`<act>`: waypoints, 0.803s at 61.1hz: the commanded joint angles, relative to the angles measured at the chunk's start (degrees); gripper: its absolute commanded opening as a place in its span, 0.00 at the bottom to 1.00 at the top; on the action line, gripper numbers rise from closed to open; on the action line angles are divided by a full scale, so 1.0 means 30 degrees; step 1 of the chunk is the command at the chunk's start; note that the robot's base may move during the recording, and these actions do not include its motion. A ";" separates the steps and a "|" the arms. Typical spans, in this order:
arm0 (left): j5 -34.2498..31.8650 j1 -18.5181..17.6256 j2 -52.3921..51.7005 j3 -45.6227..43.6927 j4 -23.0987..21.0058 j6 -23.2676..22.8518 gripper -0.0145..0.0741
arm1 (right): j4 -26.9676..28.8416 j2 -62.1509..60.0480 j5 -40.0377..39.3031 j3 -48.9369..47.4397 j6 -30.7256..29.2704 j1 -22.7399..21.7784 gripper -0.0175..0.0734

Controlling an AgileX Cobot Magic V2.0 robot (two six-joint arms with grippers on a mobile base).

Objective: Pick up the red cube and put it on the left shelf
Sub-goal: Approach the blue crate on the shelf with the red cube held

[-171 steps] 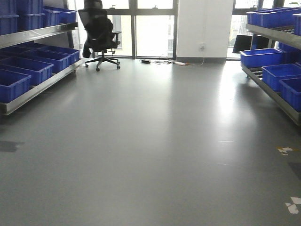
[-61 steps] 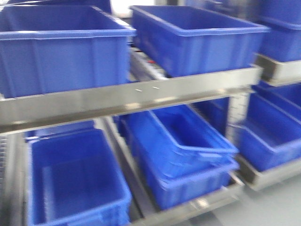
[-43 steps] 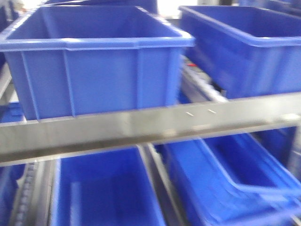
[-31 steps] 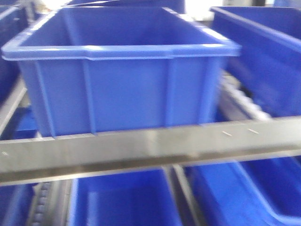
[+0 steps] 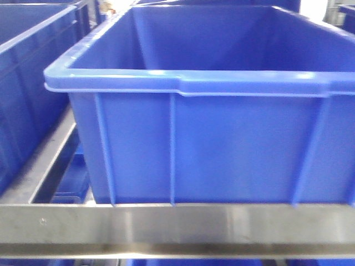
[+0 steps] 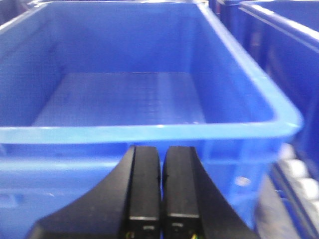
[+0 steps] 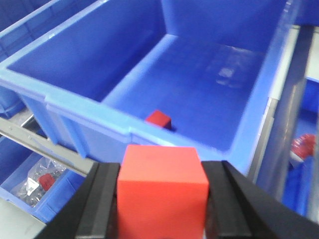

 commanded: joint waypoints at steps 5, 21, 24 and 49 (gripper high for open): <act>-0.1677 -0.0082 -0.0283 0.0441 -0.0073 -0.0016 0.28 | -0.0151 0.0312 -0.1693 -0.0451 -0.0128 -0.0053 0.36; -0.1677 -0.0082 -0.0283 0.0441 -0.0073 -0.0016 0.28 | -0.0151 0.0312 -0.1693 -0.0451 -0.0128 -0.0053 0.36; -0.1677 -0.0082 -0.0283 0.0441 -0.0073 -0.0016 0.28 | -0.0151 0.0312 -0.1693 -0.0451 -0.0128 -0.0053 0.36; -0.1677 -0.0082 -0.0283 0.0441 -0.0073 -0.0016 0.28 | -0.0151 0.0312 -0.1693 -0.0451 -0.0128 -0.0053 0.36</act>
